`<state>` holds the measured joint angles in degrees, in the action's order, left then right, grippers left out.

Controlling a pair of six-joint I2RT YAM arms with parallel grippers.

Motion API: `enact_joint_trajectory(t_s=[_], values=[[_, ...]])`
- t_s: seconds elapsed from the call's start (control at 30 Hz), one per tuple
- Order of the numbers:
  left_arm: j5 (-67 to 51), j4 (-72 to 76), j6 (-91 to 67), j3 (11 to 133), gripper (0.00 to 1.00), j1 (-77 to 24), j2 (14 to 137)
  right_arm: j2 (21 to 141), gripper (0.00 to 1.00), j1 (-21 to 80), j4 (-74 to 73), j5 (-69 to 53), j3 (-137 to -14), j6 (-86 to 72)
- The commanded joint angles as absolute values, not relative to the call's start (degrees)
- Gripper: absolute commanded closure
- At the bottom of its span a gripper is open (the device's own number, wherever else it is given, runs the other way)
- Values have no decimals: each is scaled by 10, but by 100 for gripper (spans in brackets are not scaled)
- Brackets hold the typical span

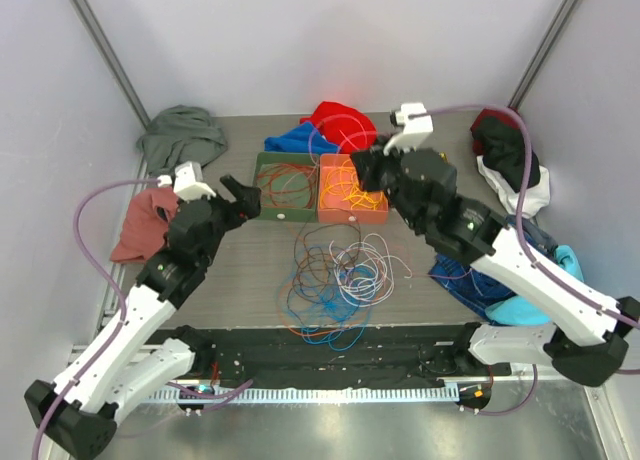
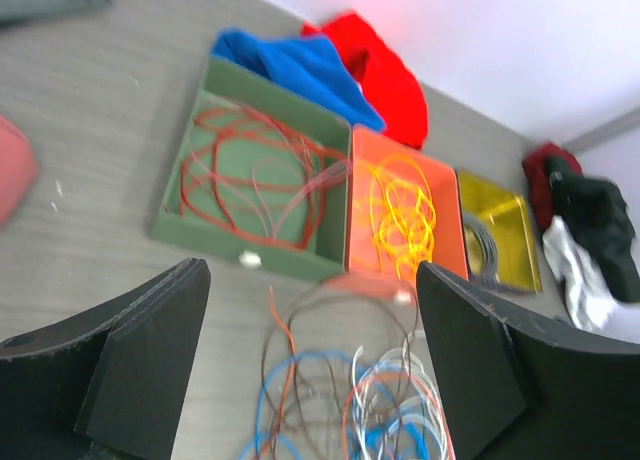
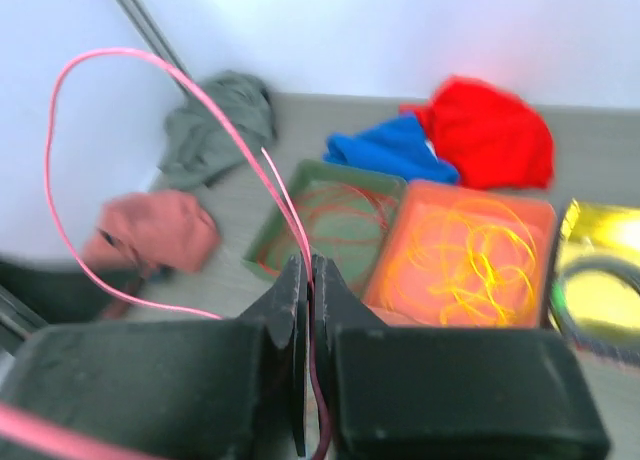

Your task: Untangle the cables

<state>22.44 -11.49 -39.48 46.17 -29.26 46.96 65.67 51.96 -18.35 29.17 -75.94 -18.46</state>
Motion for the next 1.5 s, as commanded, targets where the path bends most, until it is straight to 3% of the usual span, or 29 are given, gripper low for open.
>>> enact_joint_trajectory(t_s=[0.0,0.1,0.23,0.37,0.5,1.03,1.07,1.13,1.17,1.23,1.27,1.3,1.33,1.37,1.4,1.47], values=[[145,-107,-425,414,8,-294,412,741,99,518,-155,258,-916,-139],[86,-60,-415,386,1,-294,381,772,99,518,-160,231,-980,-147],[-42,95,-411,323,0,-301,352,798,99,517,-167,205,-1012,-174],[-25,299,-403,247,0,-320,340,795,99,517,-167,178,-1013,-205],[-46,390,-408,241,0,-327,398,788,99,517,-169,155,-1009,-224],[47,482,-361,328,0,-394,590,729,99,518,-156,114,-936,-271],[54,484,-365,331,3,-394,598,726,99,517,-156,114,-929,-272],[55,488,-365,345,19,-394,618,716,99,518,-157,113,-920,-274],[54,485,-366,350,43,-394,622,711,99,517,-157,113,-912,-275],[50,472,-359,366,67,-394,623,702,99,518,-162,120,-904,-273],[54,435,-353,373,91,-394,612,689,99,518,-164,122,-894,-273],[59,399,-340,386,100,-394,604,681,99,518,-166,125,-888,-272],[64,362,-329,400,100,-394,592,672,94,517,-169,128,-881,-269],[72,328,-316,436,100,-394,571,653,82,517,-171,129,-866,-264],[79,258,-302,454,100,-394,559,642,57,517,-174,133,-856,-265],[97,195,-265,517,100,-394,540,620,43,518,-183,154,-826,-262]])
